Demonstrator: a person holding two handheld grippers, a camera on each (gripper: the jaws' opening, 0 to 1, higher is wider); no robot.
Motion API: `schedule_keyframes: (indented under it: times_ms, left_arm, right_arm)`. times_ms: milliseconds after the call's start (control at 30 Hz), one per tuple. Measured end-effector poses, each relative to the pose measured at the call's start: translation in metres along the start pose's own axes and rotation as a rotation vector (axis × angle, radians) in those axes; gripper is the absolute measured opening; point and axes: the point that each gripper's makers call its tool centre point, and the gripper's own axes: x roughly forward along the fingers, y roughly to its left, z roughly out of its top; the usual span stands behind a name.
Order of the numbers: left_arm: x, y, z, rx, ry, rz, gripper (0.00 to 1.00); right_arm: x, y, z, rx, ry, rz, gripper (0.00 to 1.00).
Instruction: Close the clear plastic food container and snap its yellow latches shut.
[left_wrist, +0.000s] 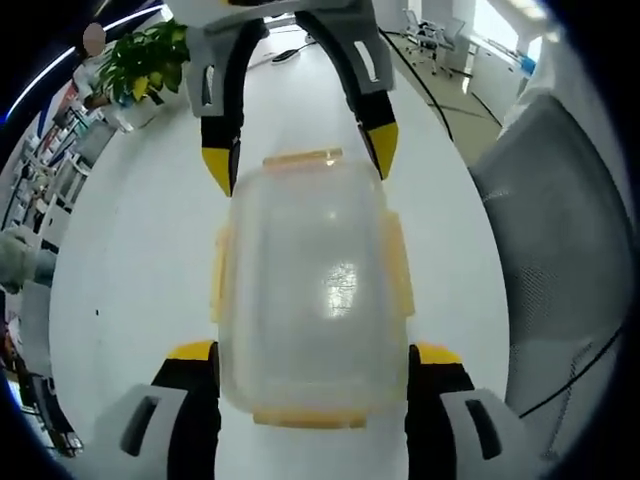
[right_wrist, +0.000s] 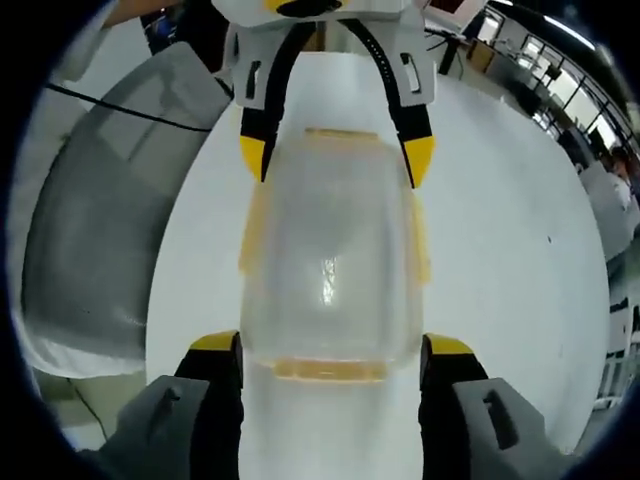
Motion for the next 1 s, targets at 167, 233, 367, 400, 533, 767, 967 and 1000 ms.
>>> schedule_keyframes:
  times_ms: [167, 233, 367, 400, 533, 767, 967, 1000]
  left_arm:
    - [-0.002, 0.0, -0.004, -0.013, -0.007, 0.003, 0.73]
    - [-0.002, 0.001, -0.004, -0.015, -0.008, 0.003, 0.73]
    - [-0.001, 0.002, -0.003, -0.014, -0.008, -0.002, 0.73]
    - [-0.001, 0.003, -0.003, -0.013, -0.009, -0.001, 0.73]
    - [-0.001, 0.007, -0.003, -0.012, -0.016, -0.001, 0.73]
    - [0.0, 0.021, -0.005, -0.021, -0.006, 0.008, 0.73]
    - [0.003, 0.038, -0.006, -0.031, 0.0, 0.012, 0.73]
    - [0.004, 0.043, -0.006, -0.034, -0.001, 0.011, 0.73]
  right_arm:
    - [0.002, -0.001, 0.005, -0.007, -0.003, 0.004, 0.69]
    - [0.002, -0.001, 0.005, -0.009, -0.004, 0.004, 0.69]
    - [0.002, -0.002, 0.005, -0.008, -0.011, 0.011, 0.69]
    - [0.002, -0.002, 0.005, -0.004, -0.014, 0.01, 0.69]
    - [0.002, -0.005, 0.005, -0.001, -0.022, 0.007, 0.69]
    - [0.001, -0.02, 0.004, 0.005, -0.041, 0.001, 0.69]
    - [0.001, -0.039, 0.002, 0.006, -0.041, -0.005, 0.68]
    - [0.0, -0.044, 0.002, 0.006, -0.042, -0.006, 0.68]
